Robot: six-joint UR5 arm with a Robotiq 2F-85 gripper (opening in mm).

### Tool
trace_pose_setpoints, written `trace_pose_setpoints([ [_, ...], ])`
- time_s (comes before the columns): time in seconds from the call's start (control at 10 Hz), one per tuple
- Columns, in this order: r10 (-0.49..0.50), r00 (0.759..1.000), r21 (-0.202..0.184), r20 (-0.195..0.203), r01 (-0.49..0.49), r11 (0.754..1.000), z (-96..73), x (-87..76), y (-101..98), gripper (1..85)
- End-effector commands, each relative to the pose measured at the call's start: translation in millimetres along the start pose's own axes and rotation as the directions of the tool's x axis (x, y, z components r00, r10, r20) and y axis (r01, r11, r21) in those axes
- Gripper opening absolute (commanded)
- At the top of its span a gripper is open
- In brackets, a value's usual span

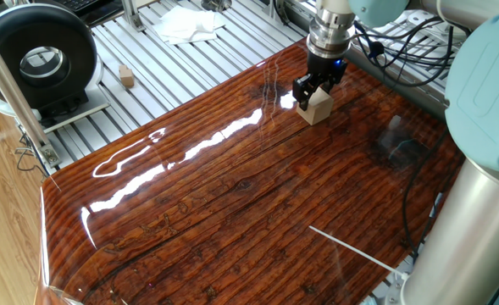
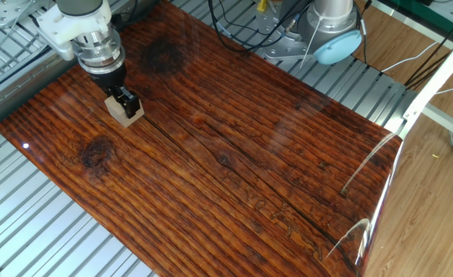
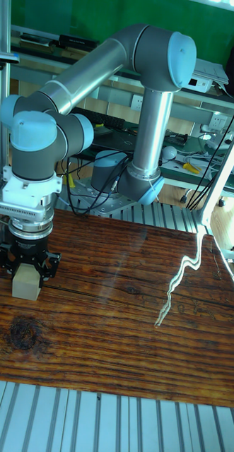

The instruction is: Hold a small block with the gripper and sweep it from left to right on the table

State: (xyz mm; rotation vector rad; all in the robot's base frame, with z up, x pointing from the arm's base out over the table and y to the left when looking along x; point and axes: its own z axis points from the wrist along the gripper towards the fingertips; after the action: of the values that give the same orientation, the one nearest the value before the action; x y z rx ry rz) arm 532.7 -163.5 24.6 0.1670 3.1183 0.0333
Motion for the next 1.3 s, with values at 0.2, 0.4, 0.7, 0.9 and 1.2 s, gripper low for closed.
trace_pose_setpoints([
  [0.2, 0.010, 1.000, -0.006, 0.003, -0.010, 1.000, -0.4, -1.3, 2.6, 1.0],
  [0.4, 0.012, 1.000, -0.006, 0.003, -0.012, 1.000, -0.5, -1.3, 2.6, 1.0],
  [0.7, 0.012, 1.000, -0.008, 0.001, -0.012, 1.000, -0.7, -0.8, 3.3, 1.0],
  [0.9, 0.011, 1.000, -0.013, 0.001, -0.011, 1.000, -1.4, -0.8, 4.2, 1.0],
  [1.2, 0.009, 1.000, -0.015, 0.001, -0.009, 1.000, -1.2, -0.3, 5.2, 1.0],
])
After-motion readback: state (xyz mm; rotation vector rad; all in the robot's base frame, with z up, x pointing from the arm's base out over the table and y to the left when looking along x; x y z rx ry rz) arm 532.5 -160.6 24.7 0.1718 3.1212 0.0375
